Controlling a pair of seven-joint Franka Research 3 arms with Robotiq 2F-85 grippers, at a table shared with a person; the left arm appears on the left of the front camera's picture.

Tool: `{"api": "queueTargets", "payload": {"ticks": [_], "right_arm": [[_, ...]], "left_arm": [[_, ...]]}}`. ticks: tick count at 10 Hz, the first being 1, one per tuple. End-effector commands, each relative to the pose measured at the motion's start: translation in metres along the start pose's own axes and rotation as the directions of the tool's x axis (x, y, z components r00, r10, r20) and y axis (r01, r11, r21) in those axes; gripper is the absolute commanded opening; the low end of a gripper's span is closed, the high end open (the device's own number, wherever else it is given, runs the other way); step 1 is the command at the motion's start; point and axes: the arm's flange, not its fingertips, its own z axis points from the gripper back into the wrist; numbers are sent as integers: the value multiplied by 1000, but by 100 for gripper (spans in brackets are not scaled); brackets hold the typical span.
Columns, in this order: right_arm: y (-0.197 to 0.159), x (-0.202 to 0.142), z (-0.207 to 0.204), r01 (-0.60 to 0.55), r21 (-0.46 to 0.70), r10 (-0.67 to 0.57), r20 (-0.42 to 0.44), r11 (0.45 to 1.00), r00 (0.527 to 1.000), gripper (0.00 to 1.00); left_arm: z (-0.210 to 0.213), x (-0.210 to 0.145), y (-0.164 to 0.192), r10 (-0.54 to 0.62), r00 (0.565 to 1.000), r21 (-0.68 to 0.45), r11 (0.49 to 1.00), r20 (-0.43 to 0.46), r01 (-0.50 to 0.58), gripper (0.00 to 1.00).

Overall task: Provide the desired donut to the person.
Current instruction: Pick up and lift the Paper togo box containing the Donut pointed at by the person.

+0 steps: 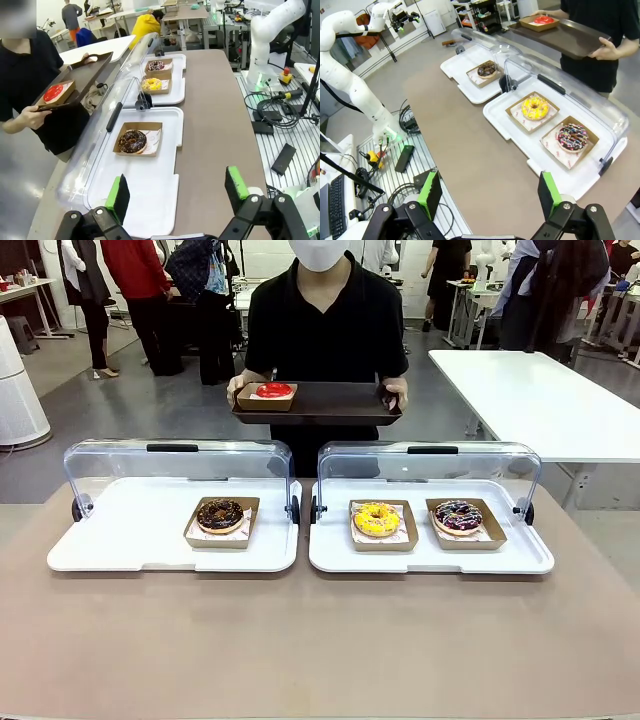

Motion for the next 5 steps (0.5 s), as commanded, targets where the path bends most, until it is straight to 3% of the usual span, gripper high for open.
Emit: {"api": "queueTargets", "payload": {"ticks": [1, 5], "right_arm": [[0, 0, -1, -5, 9, 5, 7, 1000, 1000, 100], [0, 0, -1, -5, 9, 5, 7, 1000, 1000, 100]], "left_arm": [[1, 2, -2, -2, 1000, 0, 1000, 4, 2, 100], [1, 2, -2, -2, 1000, 0, 1000, 4, 2, 100]]}}
